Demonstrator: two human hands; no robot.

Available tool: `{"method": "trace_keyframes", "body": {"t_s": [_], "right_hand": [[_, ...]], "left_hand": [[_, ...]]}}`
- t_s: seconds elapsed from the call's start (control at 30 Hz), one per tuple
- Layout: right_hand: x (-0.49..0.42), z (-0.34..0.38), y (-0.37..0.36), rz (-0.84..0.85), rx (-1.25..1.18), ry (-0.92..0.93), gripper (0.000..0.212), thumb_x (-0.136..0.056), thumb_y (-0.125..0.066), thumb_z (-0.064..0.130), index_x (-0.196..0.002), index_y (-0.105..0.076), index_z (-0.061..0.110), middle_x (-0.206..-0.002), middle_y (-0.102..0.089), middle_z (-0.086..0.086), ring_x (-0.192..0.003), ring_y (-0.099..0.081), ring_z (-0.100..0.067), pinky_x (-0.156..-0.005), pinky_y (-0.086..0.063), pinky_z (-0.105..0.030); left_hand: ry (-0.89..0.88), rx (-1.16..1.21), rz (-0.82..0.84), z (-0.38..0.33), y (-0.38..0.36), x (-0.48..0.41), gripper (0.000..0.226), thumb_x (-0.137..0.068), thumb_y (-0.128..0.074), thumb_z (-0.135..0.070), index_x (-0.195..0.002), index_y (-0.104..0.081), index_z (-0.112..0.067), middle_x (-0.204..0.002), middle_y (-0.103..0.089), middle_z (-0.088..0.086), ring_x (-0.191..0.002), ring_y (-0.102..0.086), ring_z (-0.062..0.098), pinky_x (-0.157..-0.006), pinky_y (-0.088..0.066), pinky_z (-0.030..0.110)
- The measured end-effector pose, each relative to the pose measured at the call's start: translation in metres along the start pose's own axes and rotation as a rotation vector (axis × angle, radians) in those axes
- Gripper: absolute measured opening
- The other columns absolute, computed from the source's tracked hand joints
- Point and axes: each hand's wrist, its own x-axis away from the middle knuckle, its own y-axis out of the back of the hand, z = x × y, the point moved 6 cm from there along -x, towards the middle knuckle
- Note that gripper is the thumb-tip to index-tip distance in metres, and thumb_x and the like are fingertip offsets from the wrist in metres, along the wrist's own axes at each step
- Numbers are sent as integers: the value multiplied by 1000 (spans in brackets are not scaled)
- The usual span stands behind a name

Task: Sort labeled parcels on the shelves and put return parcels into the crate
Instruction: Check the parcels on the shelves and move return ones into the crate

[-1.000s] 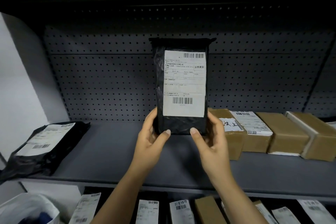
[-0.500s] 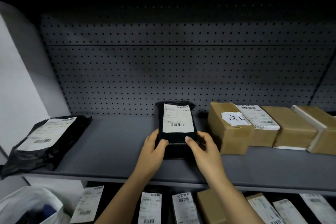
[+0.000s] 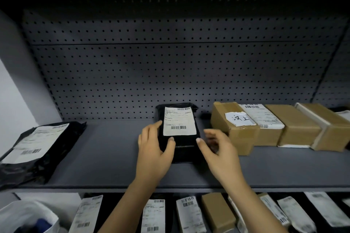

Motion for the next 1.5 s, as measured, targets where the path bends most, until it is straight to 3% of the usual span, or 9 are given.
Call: {"method": "trace_keyframes", "body": {"t_s": [0.23, 0.4, 0.5, 0.6, 0.77, 0.87, 1.07, 1.27, 1.5], "right_hand": [[-3, 22, 70, -244, 245, 263, 20, -83, -70, 9, -102, -65, 15, -96, -57, 8, -90, -56, -10, -82, -46, -23], [-7, -4, 107, -294, 274, 157, 37, -82, -71, 13, -117, -58, 18, -112, -52, 3, -103, -54, -15, -86, -40, -22], [-7, -24, 115, -266, 242, 89, 50, -80, -73, 15, -125, -51, 19, -118, -51, 1, -108, -52, -16, -89, -45, -29], [-7, -44, 117, -216, 220, 22, 54, -79, -77, 18, -127, -51, 17, -118, -53, 1, -105, -52, -12, -87, -42, -25], [-11, -62, 109, -138, 251, 30, 32, -76, -80, 21, -104, -63, 20, -98, -58, 3, -91, -59, -13, -77, -40, -16], [-12, -65, 101, -79, 197, 50, 37, -77, -80, 23, -111, -64, 21, -101, -59, 7, -89, -56, -1, -76, -41, -6], [-17, -63, 81, 29, -24, 8, 39, -83, -75, 24, -118, -60, 28, -105, -68, 15, -96, -63, 0, -82, -49, -13], [-14, -53, 93, -95, -9, 87, 36, -85, -73, 19, -116, -63, 34, -105, -61, 14, -97, -62, -8, -87, -52, -29], [-5, -49, 101, -62, 58, 135, 37, -82, -73, 10, -113, -65, 30, -112, -58, 12, -101, -60, -2, -92, -49, -20]], "left_hand": [[-271, -5, 139, -60, -28, -4, 38, -94, -56, -32, -130, -47, -32, -117, -43, -33, -118, -33, -11, -93, -45, 28], [-445, -65, 205, -94, -64, -4, 35, -95, -54, -35, -129, -50, -26, -125, -45, -14, -119, -36, -2, -98, -33, 21], [-498, -114, 231, -103, -86, -4, 37, -94, -56, -34, -128, -52, -20, -127, -44, -9, -120, -40, 8, -101, -37, 27], [-532, -177, 288, -108, -106, -2, 46, -95, -55, -35, -138, -47, -18, -140, -42, -6, -131, -35, 13, -108, -35, 32], [-474, -229, 337, -100, -117, -3, 51, -94, -56, -37, -140, -43, -21, -140, -40, -8, -129, -38, 14, -106, -37, 32], [-436, -283, 296, -91, -110, -6, 53, -92, -58, -41, -139, -43, -22, -128, -41, -7, -121, -42, 13, -99, -41, 33], [-313, -360, 255, -76, -93, -9, 59, -90, -59, -47, -141, -37, -29, -113, -38, -6, -107, -46, 16, -92, -44, 33], [-242, -294, 296, -69, -93, 3, 45, -91, -58, -43, -130, -44, -24, -115, -46, -6, -106, -51, 14, -87, -45, 30], [-257, -392, 305, -64, -98, 15, 32, -91, -54, -49, -110, -52, -22, -107, -60, -5, -105, -50, 15, -93, -42, 32]]}}
